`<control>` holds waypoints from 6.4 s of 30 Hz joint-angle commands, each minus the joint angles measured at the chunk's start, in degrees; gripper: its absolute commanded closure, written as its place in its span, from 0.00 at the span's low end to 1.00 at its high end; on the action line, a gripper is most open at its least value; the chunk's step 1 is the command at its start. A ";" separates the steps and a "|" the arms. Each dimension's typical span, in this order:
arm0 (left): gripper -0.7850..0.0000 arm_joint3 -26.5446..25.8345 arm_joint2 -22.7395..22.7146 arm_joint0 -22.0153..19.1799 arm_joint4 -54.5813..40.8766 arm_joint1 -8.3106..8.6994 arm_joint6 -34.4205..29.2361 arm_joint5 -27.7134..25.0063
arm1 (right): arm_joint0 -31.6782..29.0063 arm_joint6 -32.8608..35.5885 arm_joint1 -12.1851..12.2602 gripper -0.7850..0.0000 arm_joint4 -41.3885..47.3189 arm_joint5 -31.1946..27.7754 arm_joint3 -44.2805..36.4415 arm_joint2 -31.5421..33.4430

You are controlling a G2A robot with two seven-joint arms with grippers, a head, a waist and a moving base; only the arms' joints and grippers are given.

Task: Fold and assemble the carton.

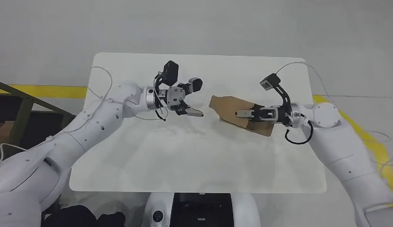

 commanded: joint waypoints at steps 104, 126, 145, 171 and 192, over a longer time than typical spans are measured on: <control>0.00 -10.93 -22.88 12.90 13.35 -4.32 -15.69 5.73 | 0.22 7.41 -4.75 1.00 3.53 9.56 -3.17 -0.90; 0.00 -5.17 -28.88 17.87 38.19 -2.40 -0.51 2.78 | 10.10 0.20 -12.49 1.00 -5.53 5.83 15.26 -15.90; 0.00 -2.44 -29.10 19.81 49.99 -1.67 7.79 5.37 | 18.42 1.66 -22.20 0.68 -3.02 2.70 34.77 -23.80; 0.00 -5.26 -29.52 22.36 47.95 -2.17 0.63 9.58 | 12.72 0.18 -15.29 0.16 -5.09 -1.25 26.73 -13.18; 0.00 -10.22 -25.18 24.98 41.29 -4.43 -11.30 11.61 | -7.77 0.65 -4.47 0.00 -12.08 0.23 -5.92 5.81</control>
